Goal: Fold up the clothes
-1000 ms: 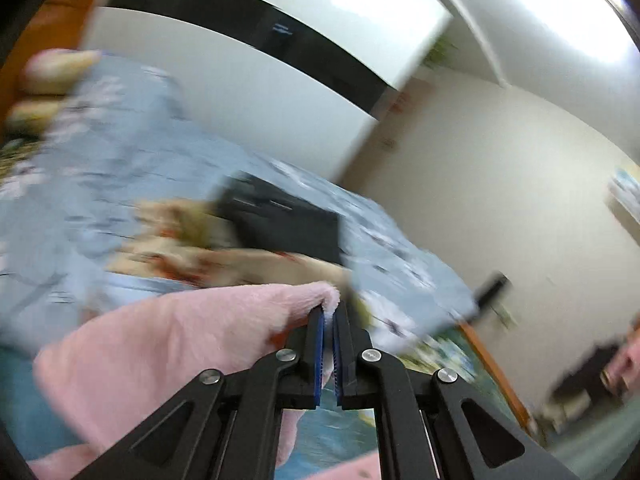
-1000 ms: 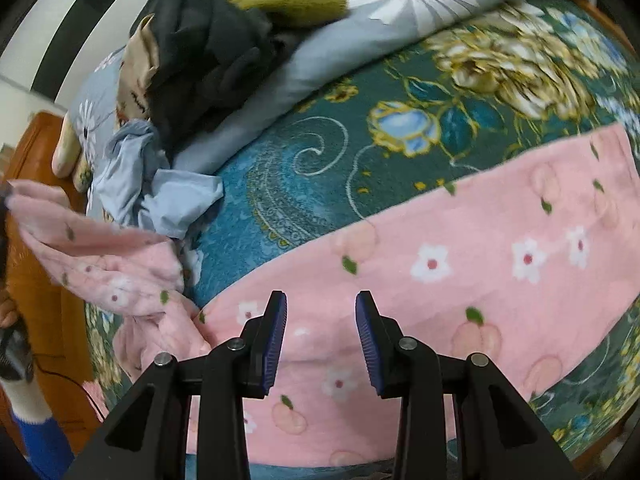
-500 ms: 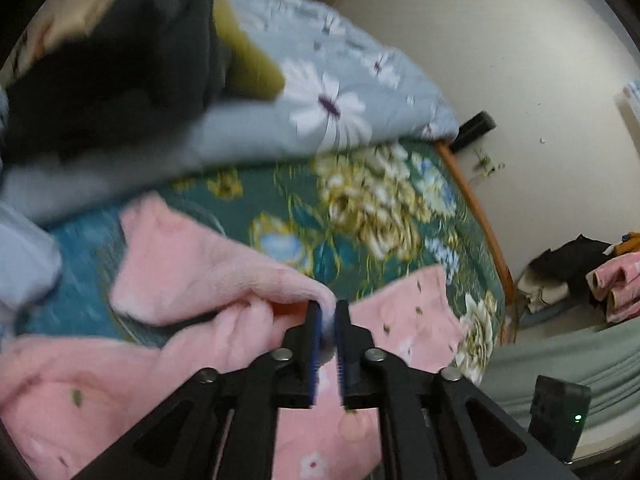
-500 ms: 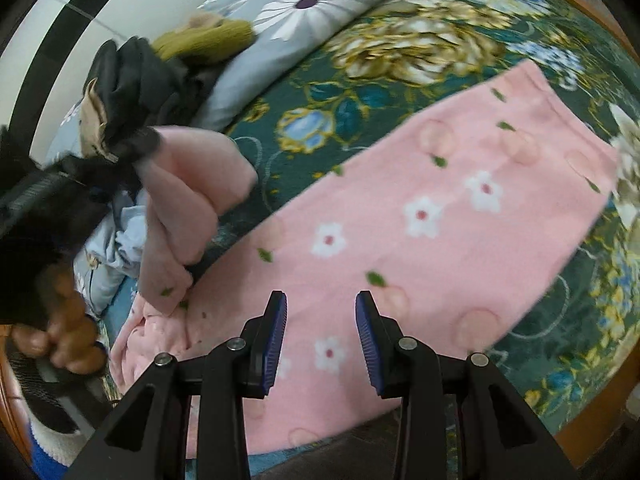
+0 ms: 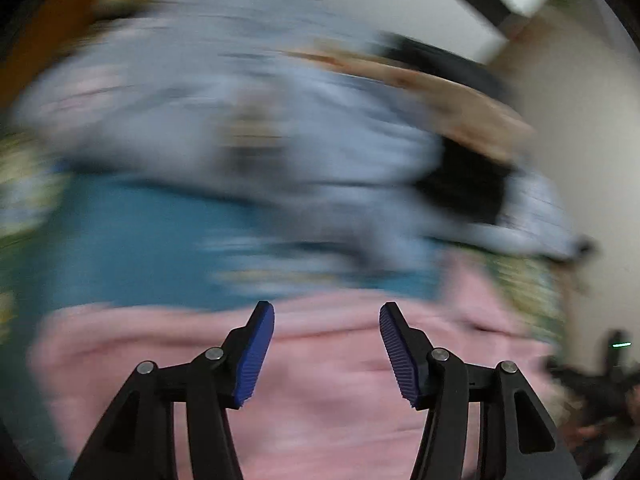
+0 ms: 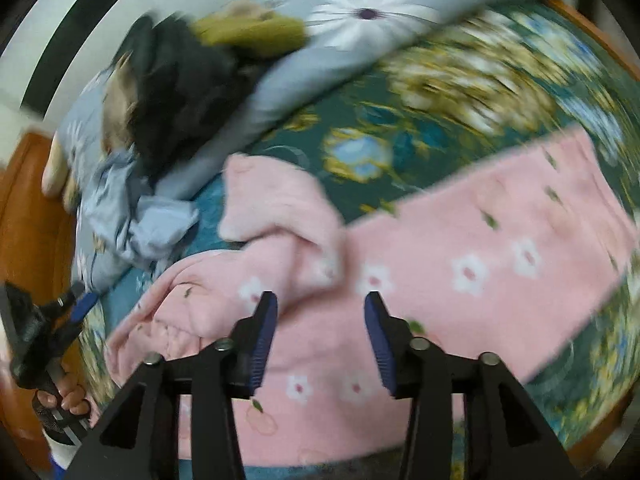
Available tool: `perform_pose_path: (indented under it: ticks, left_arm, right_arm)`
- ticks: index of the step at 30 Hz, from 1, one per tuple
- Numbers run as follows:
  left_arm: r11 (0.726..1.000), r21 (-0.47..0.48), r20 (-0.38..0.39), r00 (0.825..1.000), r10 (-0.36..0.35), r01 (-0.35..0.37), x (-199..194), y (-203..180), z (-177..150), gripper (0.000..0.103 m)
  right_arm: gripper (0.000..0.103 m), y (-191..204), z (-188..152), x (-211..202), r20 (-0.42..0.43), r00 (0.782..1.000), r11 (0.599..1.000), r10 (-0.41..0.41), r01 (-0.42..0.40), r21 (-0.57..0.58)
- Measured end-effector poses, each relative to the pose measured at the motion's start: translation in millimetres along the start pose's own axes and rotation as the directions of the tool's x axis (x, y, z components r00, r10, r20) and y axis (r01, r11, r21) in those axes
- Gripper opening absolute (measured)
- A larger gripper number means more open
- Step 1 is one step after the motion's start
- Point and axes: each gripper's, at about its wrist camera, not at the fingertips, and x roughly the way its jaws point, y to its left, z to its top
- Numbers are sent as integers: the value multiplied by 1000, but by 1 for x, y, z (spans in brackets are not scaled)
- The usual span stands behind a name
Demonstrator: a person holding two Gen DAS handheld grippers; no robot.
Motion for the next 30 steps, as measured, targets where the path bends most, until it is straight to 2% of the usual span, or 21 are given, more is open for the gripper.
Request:
perform_pose_path:
  ticks: [1, 2, 4, 5, 7, 9, 12, 15, 16, 17, 18, 19, 20, 21, 23, 24, 26, 28, 30]
  left_arm:
    - [994, -21, -6, 994, 105, -105, -5, 33, -8, 59]
    - [986, -24, -22, 986, 164, -164, -7, 54, -15, 59]
    - [967, -50, -78, 966, 246, -251, -6, 92, -33, 59]
    - [960, -67, -107, 959, 264, -271, -4, 108, -43, 59]
    - [961, -137, -155, 964, 218, -239, 2, 129, -61, 59]
    - [962, -182, -166, 970, 175, -205, 7, 138, -71, 59]
    - [958, -204, -168, 972, 167, -200, 16, 146, -76, 59]
    - [955, -247, -146, 981, 129, -162, 21, 148, -72, 56]
    - [955, -256, -134, 984, 117, -148, 21, 148, -70, 50]
    - [955, -264, -121, 987, 105, -134, 21, 148, -68, 39]
    - [956, -265, -112, 989, 97, -124, 22, 148, -66, 34]
    - [960, -250, -110, 989, 98, -123, 23, 145, -64, 21]
    - [965, -232, -107, 989, 100, -123, 25, 140, -62, 7]
    - [969, -216, -99, 990, 101, -120, 25, 135, -60, 3]
    - [975, -194, -55, 994, 97, -106, 19, 125, -54, 0]
    - [978, -188, -18, 996, 93, -94, 11, 119, -49, 0]
    - [982, -178, 64, 995, 80, -67, -10, 111, -38, 0]
    - [982, -186, 145, 987, 69, -41, -32, 111, -24, 0]
    - [980, -198, 230, 971, 57, -11, -55, 114, -9, 0]
  right_arm:
    - [48, 11, 7, 7, -4, 1000, 999, -20, 20, -49]
    - [48, 22, 15, 14, -6, 999, 994, -43, 42, -98]
    - [48, 41, 28, 31, -21, 994, 974, -108, 102, -203]
    - [48, 51, 34, 41, -28, 988, 953, -153, 140, -268]
    - [48, 69, 40, 61, -34, 967, 884, -254, 217, -415]
    - [48, 78, 42, 76, -35, 947, 819, -320, 257, -513]
    - [48, 83, 40, 92, -30, 922, 753, -385, 295, -588]
    - [48, 86, 38, 105, -20, 897, 693, -441, 326, -643]
    - [48, 86, 37, 108, -17, 891, 682, -454, 335, -650]
    - [48, 87, 36, 110, -15, 884, 671, -467, 344, -657]
    - [46, 88, 34, 111, -8, 880, 657, -474, 348, -669]
    - [42, 89, 32, 112, -1, 877, 642, -480, 350, -682]
    - [32, 91, 31, 113, 6, 871, 626, -491, 357, -694]
    - [24, 92, 30, 115, 8, 865, 614, -501, 362, -702]
    - [14, 92, 32, 113, 9, 865, 618, -502, 366, -696]
    - [11, 90, 38, 106, 14, 875, 641, -485, 366, -675]
    - [9, 85, 54, 84, 34, 907, 725, -420, 358, -588]
    - [9, 67, 81, 41, 86, 949, 850, -304, 311, -426]
    - [9, 48, 102, 0, 154, 964, 924, -216, 253, -286]
